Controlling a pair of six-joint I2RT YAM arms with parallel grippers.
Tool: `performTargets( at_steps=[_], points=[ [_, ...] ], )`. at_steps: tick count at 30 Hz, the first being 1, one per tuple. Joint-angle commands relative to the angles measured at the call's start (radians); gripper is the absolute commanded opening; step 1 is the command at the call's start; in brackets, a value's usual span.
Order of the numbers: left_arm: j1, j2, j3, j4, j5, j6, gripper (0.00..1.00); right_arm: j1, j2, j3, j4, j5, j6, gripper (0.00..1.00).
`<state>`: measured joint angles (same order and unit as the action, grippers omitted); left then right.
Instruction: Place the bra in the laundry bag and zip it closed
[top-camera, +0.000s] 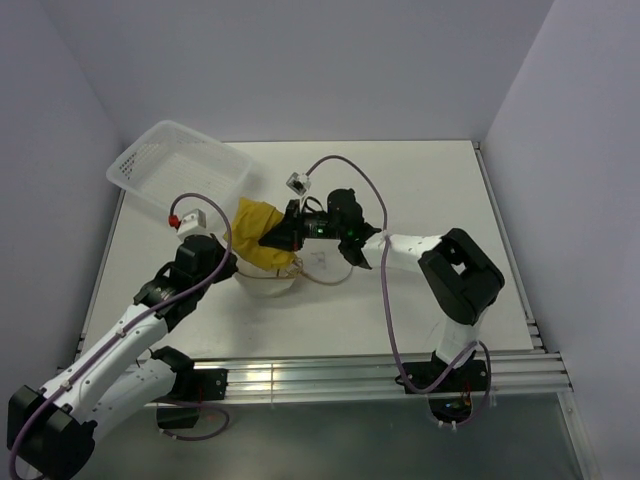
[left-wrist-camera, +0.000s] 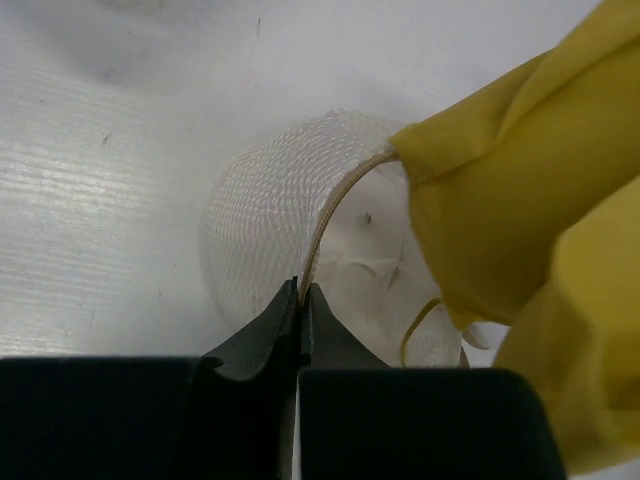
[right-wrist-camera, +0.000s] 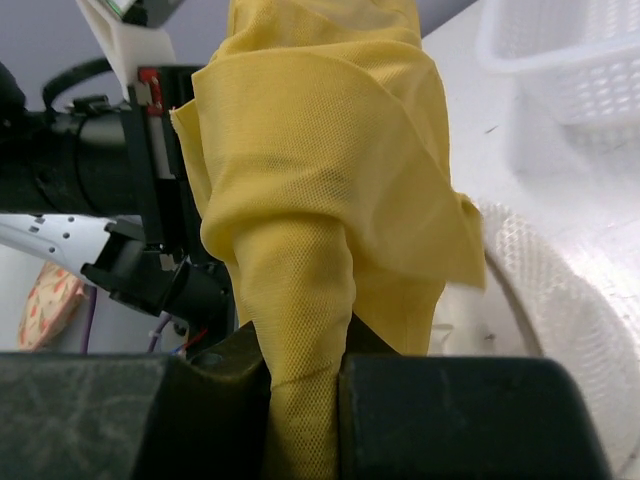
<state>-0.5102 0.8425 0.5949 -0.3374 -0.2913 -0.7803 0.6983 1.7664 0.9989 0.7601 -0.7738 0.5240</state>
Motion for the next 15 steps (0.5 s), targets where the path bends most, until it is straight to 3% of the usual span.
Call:
performTargets(
  at_steps=[1, 9, 15],
  points=[
    [0.004, -0.036, -0.02, 0.067, 0.004, -0.011, 0.05, 0.03, 0.031, 0.024, 0.068, 0.001, -0.002, 0.0],
    [0.004, -0.045, -0.033, 0.084, 0.006, -0.014, 0.0, 0.035, 0.009, -0.089, 0.093, 0.005, -0.005, 0.0],
    [0.004, -0.04, -0.038, 0.109, 0.02, -0.016, 0.0, 0.035, -0.035, -0.1, 0.058, -0.094, -0.035, 0.0]
  ],
)
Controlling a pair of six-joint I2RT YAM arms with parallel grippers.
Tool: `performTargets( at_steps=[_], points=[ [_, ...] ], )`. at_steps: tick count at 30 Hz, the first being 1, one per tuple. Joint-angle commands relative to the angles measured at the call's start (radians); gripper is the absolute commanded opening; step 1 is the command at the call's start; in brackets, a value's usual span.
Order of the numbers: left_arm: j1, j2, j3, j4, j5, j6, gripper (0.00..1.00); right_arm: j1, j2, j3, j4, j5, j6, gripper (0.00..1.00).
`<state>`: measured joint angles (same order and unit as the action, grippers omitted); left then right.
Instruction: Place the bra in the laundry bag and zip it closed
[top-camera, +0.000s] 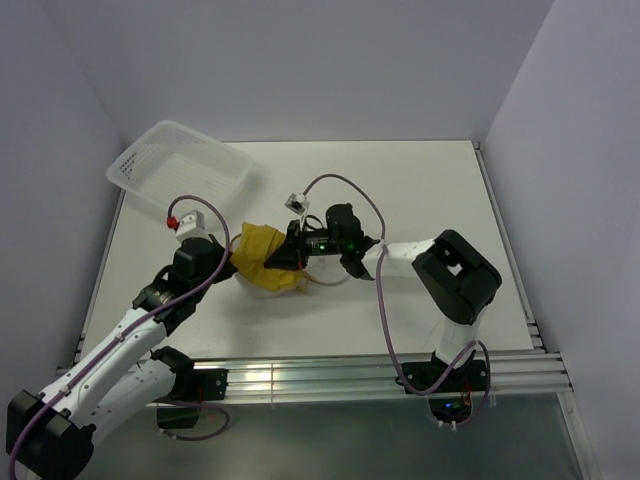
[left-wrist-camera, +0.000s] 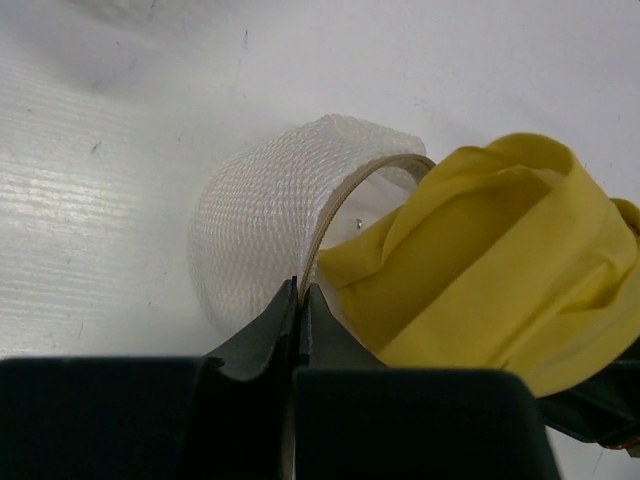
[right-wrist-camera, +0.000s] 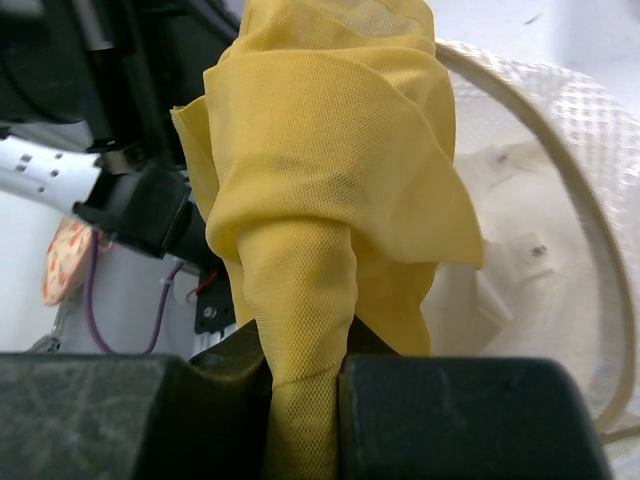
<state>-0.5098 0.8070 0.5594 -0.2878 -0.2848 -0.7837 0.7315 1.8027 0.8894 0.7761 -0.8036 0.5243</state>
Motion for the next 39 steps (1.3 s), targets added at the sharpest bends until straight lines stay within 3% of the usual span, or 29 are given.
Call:
performTargets(
  at_steps=[1, 9, 15, 23, 33, 39],
  points=[
    [0.005, -0.008, -0.003, 0.058, 0.013, -0.011, 0.0, 0.002, -0.066, 0.023, 0.01, -0.074, -0.037, 0.0],
    [0.005, -0.077, -0.033, 0.114, 0.065, 0.008, 0.0, 0.005, 0.058, 0.164, -0.286, 0.075, -0.128, 0.0],
    [0.004, -0.117, -0.041, 0.134, 0.09, 0.021, 0.0, 0.003, 0.079, 0.212, -0.374, 0.179, -0.142, 0.0],
    [0.004, -0.069, -0.047, 0.214, 0.153, 0.038, 0.0, 0.069, 0.046, 0.286, -0.581, 0.463, -0.246, 0.0],
    [0.005, 0.004, 0.059, 0.323, 0.119, 0.064, 0.0, 0.137, -0.098, 0.149, -0.67, 0.323, -0.392, 0.0],
    [0.005, 0.031, 0.025, 0.409, 0.257, 0.046, 0.0, 0.149, -0.027, 0.285, -0.935, 0.394, -0.429, 0.0]
  ],
)
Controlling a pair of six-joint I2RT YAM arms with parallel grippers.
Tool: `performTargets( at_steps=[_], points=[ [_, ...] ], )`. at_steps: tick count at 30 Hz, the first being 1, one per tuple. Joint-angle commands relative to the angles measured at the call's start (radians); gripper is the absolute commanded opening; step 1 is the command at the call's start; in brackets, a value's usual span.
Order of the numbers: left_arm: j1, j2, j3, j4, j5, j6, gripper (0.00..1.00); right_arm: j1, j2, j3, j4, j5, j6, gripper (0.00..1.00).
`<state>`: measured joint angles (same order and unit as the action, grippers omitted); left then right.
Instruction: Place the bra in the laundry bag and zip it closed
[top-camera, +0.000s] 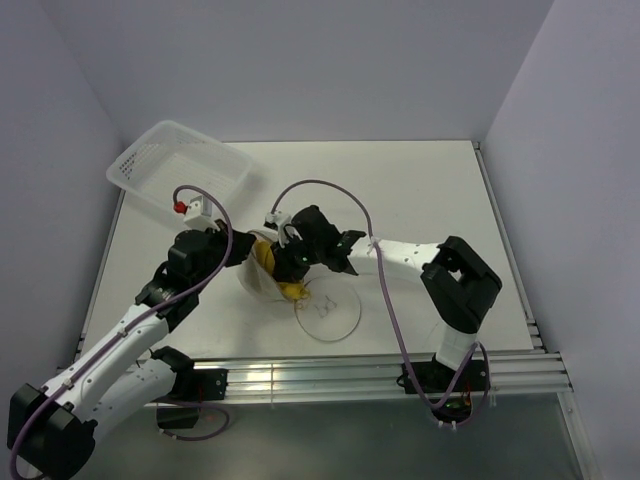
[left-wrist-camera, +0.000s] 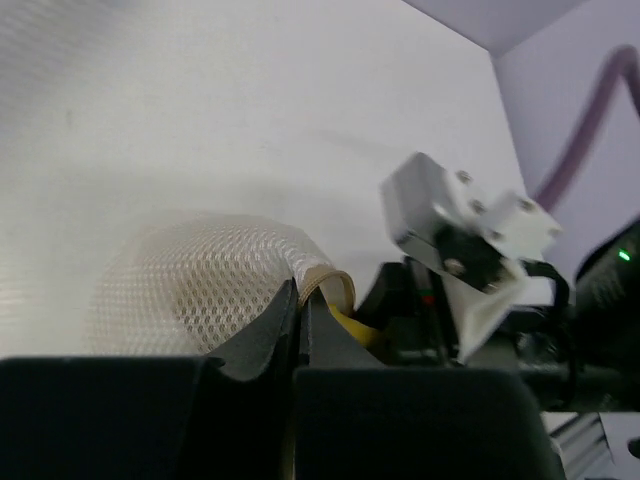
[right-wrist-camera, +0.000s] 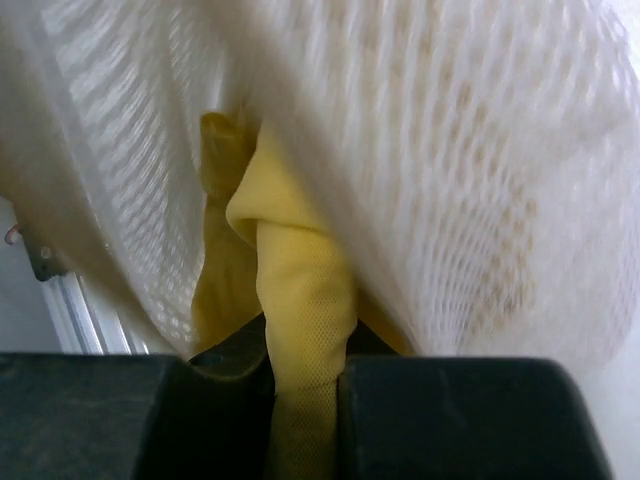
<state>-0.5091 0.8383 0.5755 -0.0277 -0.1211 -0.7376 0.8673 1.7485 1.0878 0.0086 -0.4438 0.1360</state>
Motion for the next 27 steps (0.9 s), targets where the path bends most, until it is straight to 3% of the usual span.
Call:
performTargets(
  at_steps=[1, 12, 16, 21, 22, 24, 25, 27],
  points=[
    [0.004, -0.001, -0.009, 0.161, 0.142, -0.009, 0.0, 0.013, 0.037, 0.109, -0.194, 0.051, -0.032, 0.0],
    [0.003, -0.082, -0.177, 0.078, 0.181, -0.103, 0.0, 0.009, 0.017, 0.149, -0.016, 0.349, 0.394, 0.0],
    [0.004, -0.077, -0.193, 0.112, 0.208, -0.127, 0.0, 0.016, 0.04, 0.124, 0.08, 0.395, 0.536, 0.18],
    [0.004, -0.061, -0.197, 0.182, 0.261, -0.164, 0.0, 0.051, 0.097, 0.086, 0.168, 0.5, 0.629, 0.27],
    [0.004, -0.059, -0.198, 0.193, 0.27, -0.181, 0.0, 0.056, 0.1, 0.084, 0.166, 0.531, 0.634, 0.36],
    [0.004, -0.062, -0.19, 0.196, 0.271, -0.193, 0.0, 0.068, 0.085, 0.07, 0.165, 0.568, 0.622, 0.45],
    [0.004, -0.073, -0.189, 0.187, 0.261, -0.203, 0.0, 0.07, 0.079, 0.07, 0.154, 0.586, 0.605, 0.58],
    [0.004, -0.088, -0.186, 0.18, 0.242, -0.213, 0.0, 0.068, 0.049, 0.072, 0.113, 0.603, 0.582, 0.66]
  ],
)
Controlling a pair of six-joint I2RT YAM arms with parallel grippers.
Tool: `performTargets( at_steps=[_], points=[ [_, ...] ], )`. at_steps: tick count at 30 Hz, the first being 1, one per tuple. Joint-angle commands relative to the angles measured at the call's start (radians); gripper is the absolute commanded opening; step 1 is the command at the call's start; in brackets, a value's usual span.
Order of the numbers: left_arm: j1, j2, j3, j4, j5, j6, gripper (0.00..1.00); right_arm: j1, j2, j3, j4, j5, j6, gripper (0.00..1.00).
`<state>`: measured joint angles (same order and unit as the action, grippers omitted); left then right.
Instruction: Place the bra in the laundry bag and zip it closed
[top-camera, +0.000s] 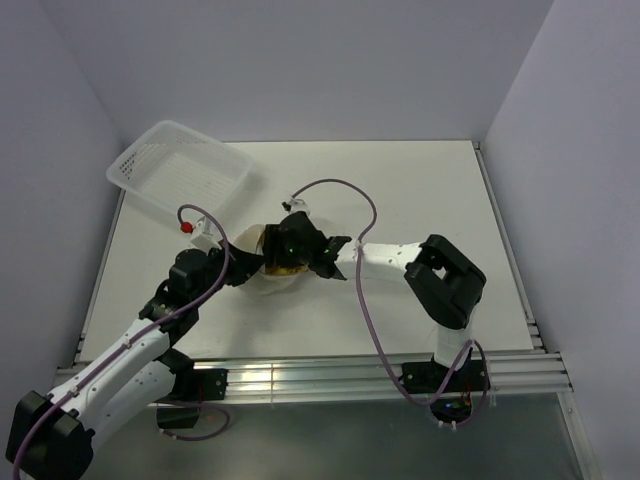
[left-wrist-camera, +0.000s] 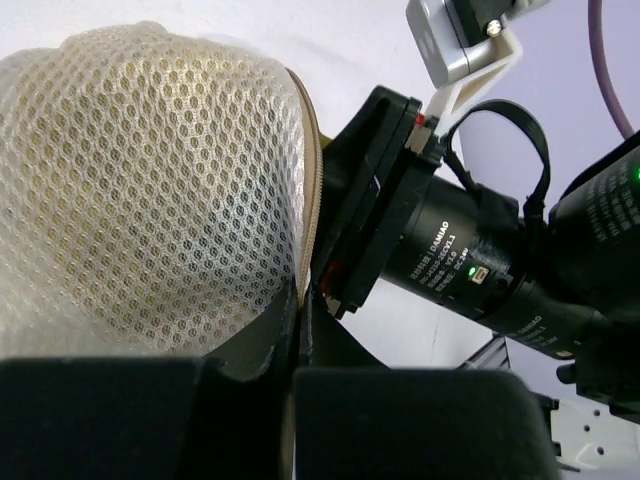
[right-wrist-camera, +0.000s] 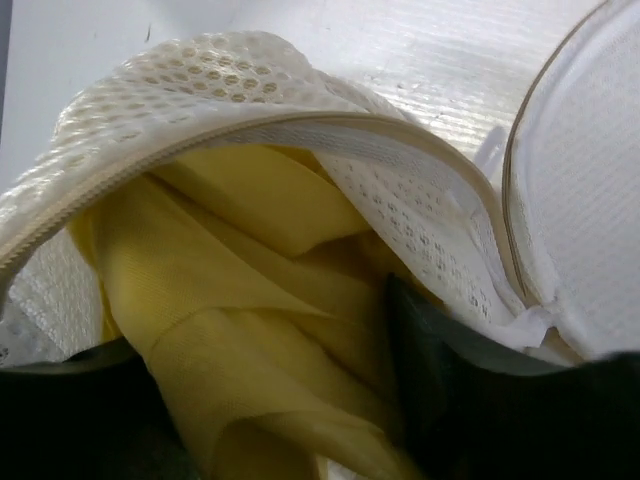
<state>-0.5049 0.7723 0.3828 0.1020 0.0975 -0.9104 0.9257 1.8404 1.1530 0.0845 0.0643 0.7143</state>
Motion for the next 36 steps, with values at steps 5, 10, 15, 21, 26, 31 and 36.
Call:
performTargets(
  at_steps=[5, 10, 15, 21, 26, 31, 36],
  points=[
    [0.0, -0.054, 0.002, -0.001, -0.05, -0.042, 0.0, 0.009, -0.176, 0.014, -0.066, 0.114, -0.117, 0.96],
    [0.002, -0.071, -0.013, -0.021, -0.071, -0.033, 0.0, -0.019, -0.254, 0.045, -0.207, 0.02, -0.209, 1.0],
    [0.0, -0.071, -0.018, -0.035, -0.085, -0.021, 0.0, -0.054, -0.299, 0.025, -0.23, -0.099, -0.225, 1.0],
    [0.002, -0.068, -0.027, -0.024, -0.081, -0.015, 0.0, -0.151, -0.383, -0.065, -0.18, -0.123, -0.199, 0.95],
    [0.0, -0.085, -0.036, -0.019, -0.078, -0.005, 0.0, -0.321, -0.448, -0.246, -0.138, -0.034, -0.147, 0.62],
    [0.0, -0.07, -0.032, -0.008, -0.065, 0.007, 0.0, -0.444, -0.443, -0.381, -0.063, -0.004, -0.09, 0.33],
    [0.0, -0.067, -0.03, -0.007, -0.064, 0.015, 0.0, -0.485, -0.374, -0.446, 0.007, -0.017, -0.073, 0.63]
  ],
)
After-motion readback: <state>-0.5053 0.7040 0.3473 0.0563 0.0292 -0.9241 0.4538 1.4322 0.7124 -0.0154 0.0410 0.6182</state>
